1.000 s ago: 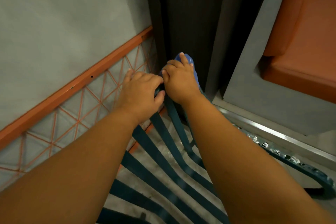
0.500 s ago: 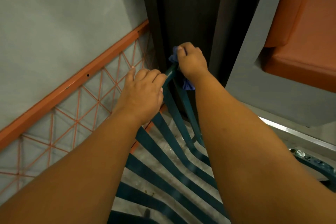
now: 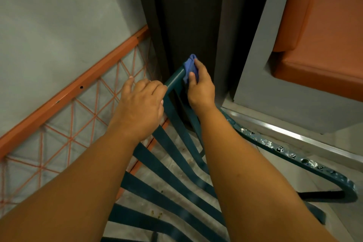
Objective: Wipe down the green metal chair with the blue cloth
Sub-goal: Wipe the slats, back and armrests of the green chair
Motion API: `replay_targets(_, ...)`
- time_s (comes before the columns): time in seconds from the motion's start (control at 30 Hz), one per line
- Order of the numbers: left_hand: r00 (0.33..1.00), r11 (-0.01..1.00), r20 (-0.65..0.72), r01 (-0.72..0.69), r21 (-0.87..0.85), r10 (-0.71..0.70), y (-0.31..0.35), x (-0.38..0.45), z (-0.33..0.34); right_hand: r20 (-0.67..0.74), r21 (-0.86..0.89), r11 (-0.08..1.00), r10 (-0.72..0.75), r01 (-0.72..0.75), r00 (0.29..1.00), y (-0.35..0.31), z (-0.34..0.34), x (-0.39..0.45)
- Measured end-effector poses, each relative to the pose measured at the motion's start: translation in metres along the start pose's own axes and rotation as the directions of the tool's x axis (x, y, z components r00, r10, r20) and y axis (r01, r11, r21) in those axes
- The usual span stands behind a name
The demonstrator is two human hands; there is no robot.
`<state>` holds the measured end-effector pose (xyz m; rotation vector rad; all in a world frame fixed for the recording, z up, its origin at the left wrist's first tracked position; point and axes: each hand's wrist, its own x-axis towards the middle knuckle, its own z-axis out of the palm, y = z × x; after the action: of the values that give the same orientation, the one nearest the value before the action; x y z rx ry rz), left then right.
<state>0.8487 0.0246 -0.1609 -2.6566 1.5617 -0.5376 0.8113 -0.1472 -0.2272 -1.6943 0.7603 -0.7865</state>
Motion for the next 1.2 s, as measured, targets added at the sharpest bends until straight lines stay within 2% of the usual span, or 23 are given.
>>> replay_targets(0.07, 1.0, 1.0, 0.001, 0.003, -0.011, -0.003, 0.0, 0.0, 0.001, 0.005, -0.037, 0.999, -0.028, 0.028, 1.0, 0.016, -0.001, -0.007)
replay_targets(0.17, 1.0, 1.0, 0.005, 0.005, -0.016, -0.005, -0.001, 0.0, 0.002, 0.015, -0.179, 0.976, 0.127, -0.122, 0.992, 0.027, -0.012, -0.003)
replay_targets(0.23, 1.0, 1.0, 0.003, 0.005, -0.015, -0.005, -0.001, 0.0, 0.002, 0.075, -0.162, 0.973, 0.179, -0.165, 0.981, 0.018, -0.016, 0.006)
replay_targets(0.33, 1.0, 1.0, 0.001, 0.002, -0.008, -0.002, -0.001, 0.001, 0.003, 0.103, -0.094, 0.995, 0.055, -0.046, 0.993, -0.004, -0.009, 0.009)
replay_targets(0.43, 1.0, 1.0, 0.006, 0.004, -0.017, -0.004, -0.001, 0.001, 0.003, 0.07, -0.132, 0.99, -0.05, 0.059, 0.996, 0.003, 0.0, 0.002)
replay_targets(0.6, 1.0, 1.0, 0.023, 0.007, -0.017, -0.006, -0.002, 0.0, 0.0, 0.059, -0.393, 0.919, 0.065, -0.036, 0.996, 0.032, -0.011, -0.003)
replay_targets(0.7, 1.0, 1.0, 0.022, 0.002, -0.014, -0.002, -0.001, 0.0, 0.001, 0.144, -0.371, 0.922, 0.172, -0.108, 0.975, 0.008, -0.016, 0.01)
replay_targets(0.83, 1.0, 1.0, 0.012, 0.008, -0.019, -0.008, -0.001, 0.001, 0.001, 0.108, -0.227, 0.973, -0.018, 0.043, 0.994, -0.021, -0.01, 0.014)
replay_targets(0.93, 1.0, 1.0, 0.005, 0.001, -0.018, -0.001, 0.0, 0.0, 0.001, 0.093, -0.216, 0.974, -0.051, 0.07, 0.994, -0.006, -0.008, 0.003)
replay_targets(1.03, 1.0, 1.0, 0.0, -0.006, -0.01, 0.006, -0.001, 0.0, 0.002, 0.037, -0.377, 0.926, 0.011, 0.003, 0.999, 0.012, -0.005, -0.003)
replay_targets(1.1, 1.0, 1.0, 0.008, -0.006, -0.01, 0.006, -0.001, 0.0, 0.0, 0.031, -0.462, 0.881, 0.131, -0.102, 0.991, 0.009, -0.006, 0.002)
replay_targets(1.17, 1.0, 1.0, 0.017, -0.007, -0.004, 0.007, -0.001, 0.0, 0.0, 0.043, -0.431, 0.881, 0.233, -0.193, 0.971, -0.004, -0.007, 0.01)
replay_targets(1.2, 1.0, 1.0, 0.021, -0.008, -0.003, 0.008, 0.0, 0.0, 0.0, 0.042, -0.373, 0.907, 0.23, -0.198, 0.972, -0.01, -0.006, 0.011)
